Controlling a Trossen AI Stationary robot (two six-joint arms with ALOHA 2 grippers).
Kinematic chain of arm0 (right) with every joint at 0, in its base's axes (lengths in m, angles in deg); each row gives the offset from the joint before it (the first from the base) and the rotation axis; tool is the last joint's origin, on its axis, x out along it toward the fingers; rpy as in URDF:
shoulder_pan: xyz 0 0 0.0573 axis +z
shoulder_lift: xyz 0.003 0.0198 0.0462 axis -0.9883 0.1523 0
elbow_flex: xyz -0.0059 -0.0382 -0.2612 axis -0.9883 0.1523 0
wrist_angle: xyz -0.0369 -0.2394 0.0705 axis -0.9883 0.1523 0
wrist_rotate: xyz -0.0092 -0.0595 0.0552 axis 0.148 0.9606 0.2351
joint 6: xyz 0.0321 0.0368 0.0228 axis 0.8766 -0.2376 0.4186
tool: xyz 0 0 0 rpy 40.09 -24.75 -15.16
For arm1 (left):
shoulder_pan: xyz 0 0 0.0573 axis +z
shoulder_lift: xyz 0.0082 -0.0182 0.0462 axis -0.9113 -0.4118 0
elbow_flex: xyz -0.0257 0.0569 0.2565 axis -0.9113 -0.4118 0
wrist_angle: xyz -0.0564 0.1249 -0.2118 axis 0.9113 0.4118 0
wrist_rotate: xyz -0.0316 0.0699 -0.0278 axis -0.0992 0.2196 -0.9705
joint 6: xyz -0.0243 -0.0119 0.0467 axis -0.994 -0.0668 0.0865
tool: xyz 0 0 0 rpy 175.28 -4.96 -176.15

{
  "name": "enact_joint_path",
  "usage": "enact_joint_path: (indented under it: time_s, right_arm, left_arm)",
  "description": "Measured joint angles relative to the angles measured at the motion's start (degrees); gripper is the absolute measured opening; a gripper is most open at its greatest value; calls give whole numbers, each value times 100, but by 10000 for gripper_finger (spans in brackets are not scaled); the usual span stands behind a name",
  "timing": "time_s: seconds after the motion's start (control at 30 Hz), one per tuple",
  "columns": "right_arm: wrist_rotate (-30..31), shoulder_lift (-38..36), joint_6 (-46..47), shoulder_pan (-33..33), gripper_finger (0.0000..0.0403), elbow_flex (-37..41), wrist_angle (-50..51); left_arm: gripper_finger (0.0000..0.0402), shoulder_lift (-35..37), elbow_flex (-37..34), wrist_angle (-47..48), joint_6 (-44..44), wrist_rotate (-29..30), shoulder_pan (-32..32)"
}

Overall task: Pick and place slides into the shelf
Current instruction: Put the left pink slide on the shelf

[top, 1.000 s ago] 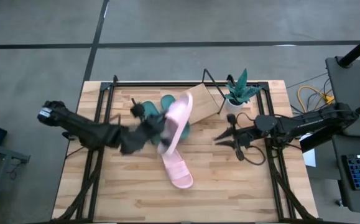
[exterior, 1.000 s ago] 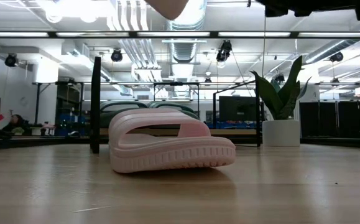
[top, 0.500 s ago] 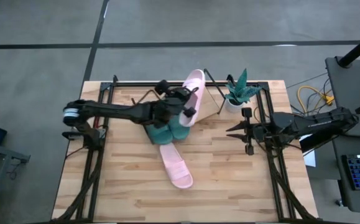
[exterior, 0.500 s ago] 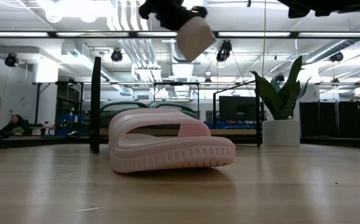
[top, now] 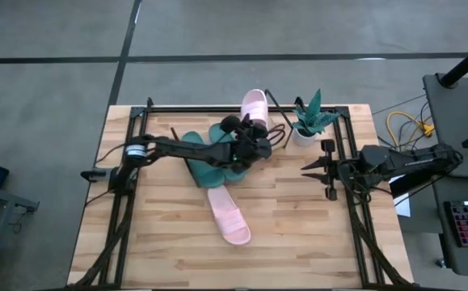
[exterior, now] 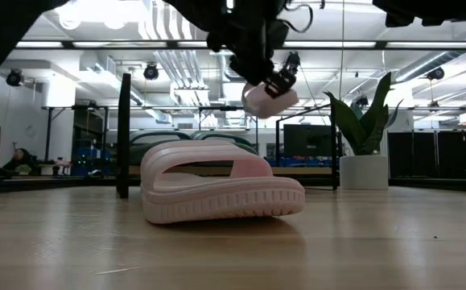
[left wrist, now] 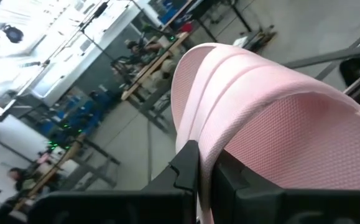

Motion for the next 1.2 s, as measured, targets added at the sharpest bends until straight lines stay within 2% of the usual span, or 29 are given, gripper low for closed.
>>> enact_joint_path:
  time_s: [0.2,0.47,0.6,0.87,0.97,1.2]
  right_arm:
    - [-2,-103,0,0,63,39,-1]
    - [-2,-116,-4,0,63,51,-3]
    - [-4,-116,-2,0,63,51,-3]
    - [-4,-116,0,0,63,51,3]
    - [-6,-116,0,0,63,51,6]
    - [-4,-116,0,0,63,51,23]
  left_arm:
    - [0,-330,96,-4,53,39,53]
    - [0,-369,-68,2,-122,34,129]
    - [0,-364,-151,1,-236,-218,164]
    - [0,-364,-316,294,-596,-262,231]
    - [0,-358,-474,299,-724,-614,301]
    - [0,-358,-619,347,-1056,-789,354]
